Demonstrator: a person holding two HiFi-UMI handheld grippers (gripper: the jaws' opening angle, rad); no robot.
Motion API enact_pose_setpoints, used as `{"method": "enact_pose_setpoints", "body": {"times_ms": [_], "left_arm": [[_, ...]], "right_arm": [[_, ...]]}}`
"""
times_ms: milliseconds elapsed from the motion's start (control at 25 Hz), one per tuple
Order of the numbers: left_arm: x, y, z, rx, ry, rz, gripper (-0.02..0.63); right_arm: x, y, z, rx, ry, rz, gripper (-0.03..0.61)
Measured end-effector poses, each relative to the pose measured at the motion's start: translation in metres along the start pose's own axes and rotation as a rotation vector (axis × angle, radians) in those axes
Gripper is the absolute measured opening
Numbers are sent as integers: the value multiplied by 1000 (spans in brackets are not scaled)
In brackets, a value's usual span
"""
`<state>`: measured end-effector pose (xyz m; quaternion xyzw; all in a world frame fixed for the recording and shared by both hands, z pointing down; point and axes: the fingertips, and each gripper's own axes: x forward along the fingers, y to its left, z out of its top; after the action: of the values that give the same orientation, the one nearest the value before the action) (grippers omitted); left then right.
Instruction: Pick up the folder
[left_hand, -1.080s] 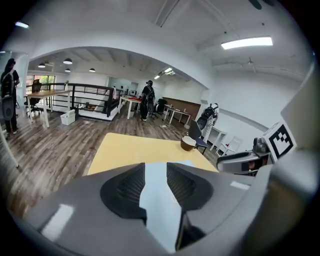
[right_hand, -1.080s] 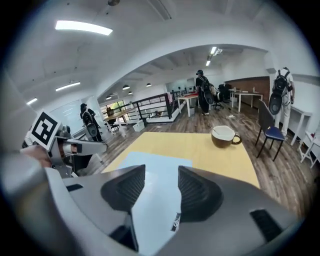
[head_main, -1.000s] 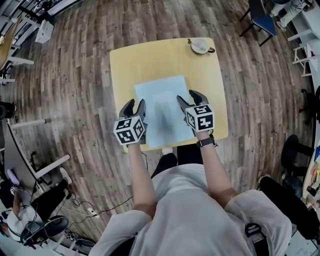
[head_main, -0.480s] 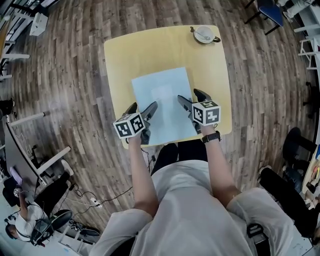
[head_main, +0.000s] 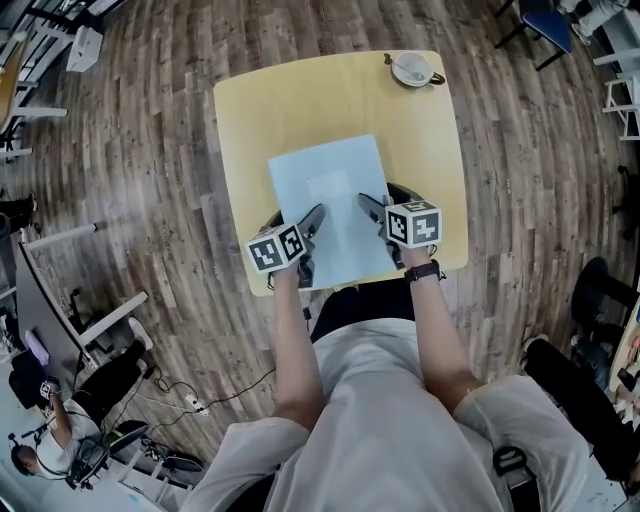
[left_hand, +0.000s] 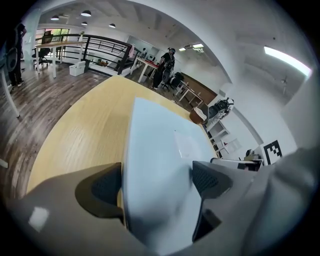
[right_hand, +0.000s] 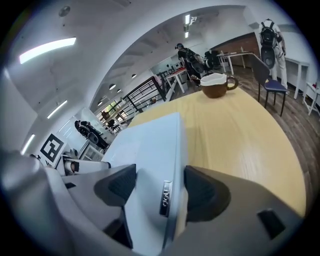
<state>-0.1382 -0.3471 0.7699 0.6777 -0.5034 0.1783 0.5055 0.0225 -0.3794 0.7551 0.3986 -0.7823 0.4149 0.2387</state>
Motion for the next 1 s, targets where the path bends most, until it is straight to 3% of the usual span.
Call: {"method": "enact_pose_setpoints", "body": {"times_ms": [320, 1000], "left_arm": [[-25, -6, 7, 50, -41, 0, 449], [-140, -67, 92, 249, -318, -28, 451]], "right_arm": [[-14, 20, 7, -30, -24, 6, 321], [-107, 107, 108, -171, -310, 6, 321]]}}
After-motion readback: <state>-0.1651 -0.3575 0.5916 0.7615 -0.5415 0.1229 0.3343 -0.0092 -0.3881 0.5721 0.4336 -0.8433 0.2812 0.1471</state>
